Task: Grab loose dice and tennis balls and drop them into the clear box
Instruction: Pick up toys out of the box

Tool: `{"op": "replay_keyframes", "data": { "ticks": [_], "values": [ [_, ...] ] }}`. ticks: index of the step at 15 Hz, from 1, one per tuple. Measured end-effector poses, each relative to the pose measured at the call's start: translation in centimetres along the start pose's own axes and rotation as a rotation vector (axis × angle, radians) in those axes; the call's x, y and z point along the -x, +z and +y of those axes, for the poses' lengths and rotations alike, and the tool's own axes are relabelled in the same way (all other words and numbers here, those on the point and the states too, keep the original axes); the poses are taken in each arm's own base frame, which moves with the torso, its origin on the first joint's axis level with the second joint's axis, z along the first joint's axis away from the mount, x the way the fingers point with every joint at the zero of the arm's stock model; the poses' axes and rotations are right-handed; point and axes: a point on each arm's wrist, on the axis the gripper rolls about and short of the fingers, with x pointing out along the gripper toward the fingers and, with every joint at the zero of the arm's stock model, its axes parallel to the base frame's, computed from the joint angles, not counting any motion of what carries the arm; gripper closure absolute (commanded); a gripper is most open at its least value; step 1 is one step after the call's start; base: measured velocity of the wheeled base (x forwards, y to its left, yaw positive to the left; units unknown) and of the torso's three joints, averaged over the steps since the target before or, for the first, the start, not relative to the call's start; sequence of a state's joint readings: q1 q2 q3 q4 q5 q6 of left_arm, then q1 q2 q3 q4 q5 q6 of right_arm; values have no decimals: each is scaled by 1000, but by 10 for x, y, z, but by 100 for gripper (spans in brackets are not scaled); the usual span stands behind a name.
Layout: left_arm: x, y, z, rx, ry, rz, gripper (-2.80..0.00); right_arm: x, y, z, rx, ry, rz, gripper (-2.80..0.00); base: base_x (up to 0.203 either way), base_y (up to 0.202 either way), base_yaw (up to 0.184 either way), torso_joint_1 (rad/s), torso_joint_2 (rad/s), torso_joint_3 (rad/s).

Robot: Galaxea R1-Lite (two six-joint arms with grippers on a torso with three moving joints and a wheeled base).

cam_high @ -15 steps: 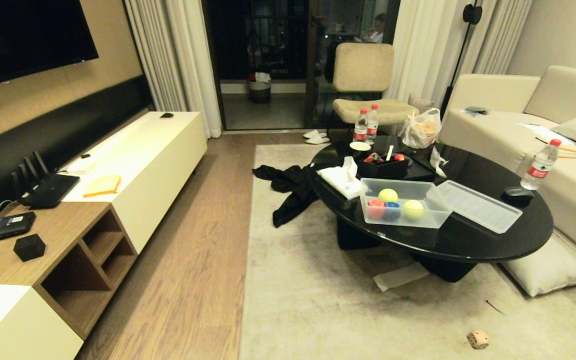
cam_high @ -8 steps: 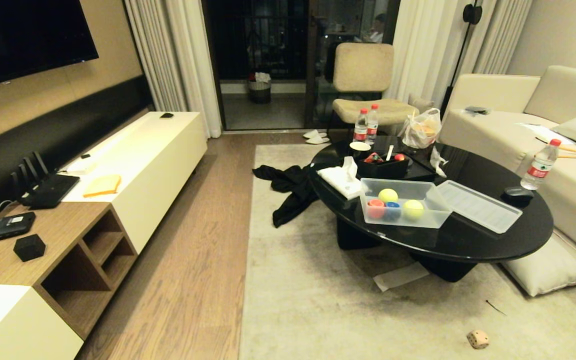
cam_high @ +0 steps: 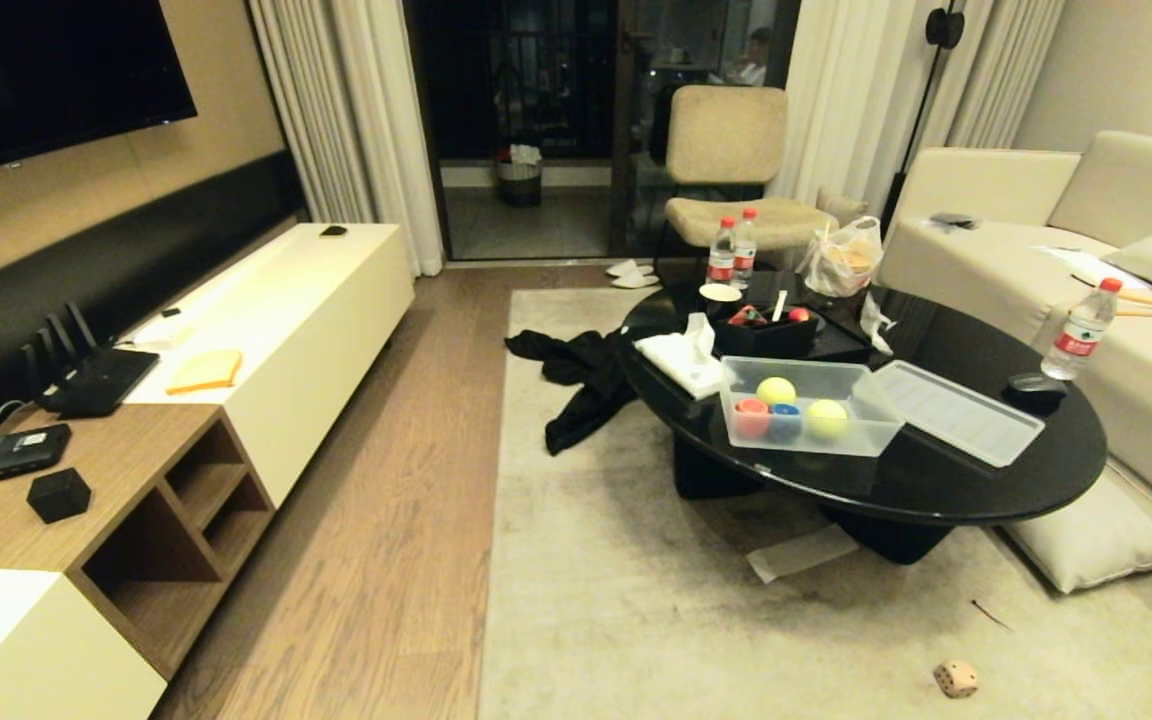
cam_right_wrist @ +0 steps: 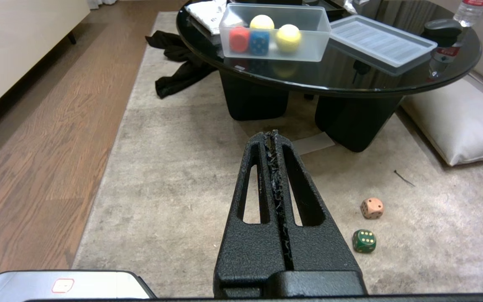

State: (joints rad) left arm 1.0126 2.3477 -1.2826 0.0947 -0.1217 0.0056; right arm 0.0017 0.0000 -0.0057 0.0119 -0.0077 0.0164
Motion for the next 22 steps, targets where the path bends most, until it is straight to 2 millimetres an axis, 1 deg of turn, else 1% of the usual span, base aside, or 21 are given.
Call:
{"op": "replay_keyframes", "data": {
  "ticks": [3, 4, 14, 16, 18, 20, 22],
  "values": [
    [0, 0, 0, -1, 0, 1, -280, 0, 0, 0, 0, 0, 0, 0, 0, 0, 0, 0, 0, 0],
    [-1, 0, 0, -1, 0, 1, 0, 0, 0, 0, 0, 0, 0, 0, 0, 0, 0, 0, 0, 0],
    [-1, 0, 0, 2, -4, 2, 0, 0, 0, 0, 1, 0, 1, 0, 0, 0, 0, 0, 0, 0],
    [2, 1, 0, 1, -8, -6, 0, 0, 0, 0, 1, 1, 0, 0, 0, 0, 0, 0, 0, 0],
    [13, 4, -2, -2, -13, -27, 0, 0, 0, 0, 0, 0, 1, 0, 0, 0, 0, 0, 0, 0],
    [28, 8, -17, -29, -29, -57, 0, 0, 0, 0, 0, 1, 0, 0, 0, 0, 0, 0, 0, 0],
    [46, 9, -44, -68, -57, -90, 0, 0, 0, 0, 0, 1, 0, 0, 0, 0, 0, 0, 0, 0]
  ]
}}
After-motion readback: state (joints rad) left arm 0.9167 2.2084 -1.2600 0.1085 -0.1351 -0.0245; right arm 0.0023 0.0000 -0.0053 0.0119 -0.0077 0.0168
